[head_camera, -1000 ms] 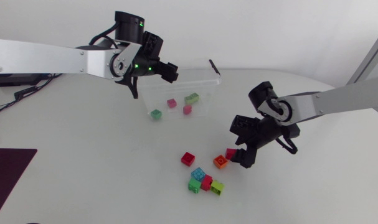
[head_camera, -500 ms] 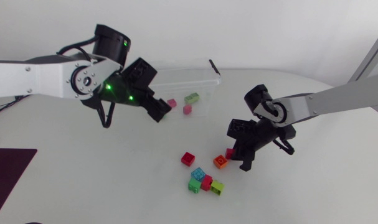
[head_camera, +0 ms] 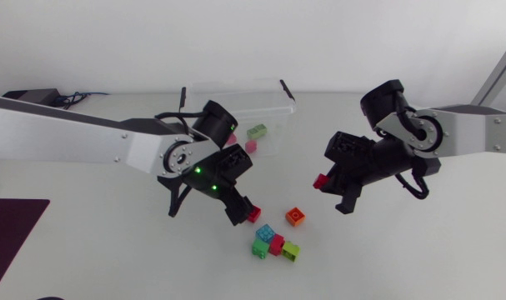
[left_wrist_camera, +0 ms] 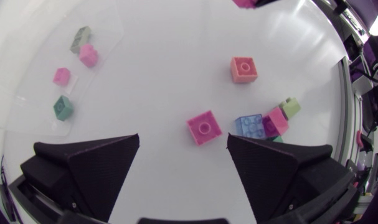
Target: Pick up the duplo bricks and place them in the container
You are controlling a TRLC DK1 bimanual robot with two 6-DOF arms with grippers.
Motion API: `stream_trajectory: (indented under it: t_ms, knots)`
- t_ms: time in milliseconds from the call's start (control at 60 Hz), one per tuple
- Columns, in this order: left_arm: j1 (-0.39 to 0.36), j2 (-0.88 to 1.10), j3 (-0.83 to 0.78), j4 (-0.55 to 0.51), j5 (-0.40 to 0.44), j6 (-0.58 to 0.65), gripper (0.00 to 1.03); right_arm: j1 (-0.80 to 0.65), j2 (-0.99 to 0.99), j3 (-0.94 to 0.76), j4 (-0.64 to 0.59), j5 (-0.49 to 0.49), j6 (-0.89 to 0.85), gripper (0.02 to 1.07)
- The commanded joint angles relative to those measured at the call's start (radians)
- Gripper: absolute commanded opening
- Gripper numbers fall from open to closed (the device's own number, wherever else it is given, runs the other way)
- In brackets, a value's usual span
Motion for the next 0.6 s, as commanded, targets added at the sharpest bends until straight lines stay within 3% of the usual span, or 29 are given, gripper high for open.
stream_trajectory:
  t_ms: [0,250,583]
  knots:
    - [-0.036,0.053,0.032,-0.038,-0.024,-0.056,0.97,-0.005,-0.029,0.001,-0.022,-0.009,0.034,0.33]
    - [-0.071,0.133,0.156,-0.146,-0.081,-0.142,0.91,0.012,-0.056,-0.011,-0.024,-0.014,0.067,0.33]
    - [-0.071,0.26,0.296,-0.267,-0.081,-0.237,0.81,0.011,-0.098,0.044,-0.033,-0.02,0.111,0.33]
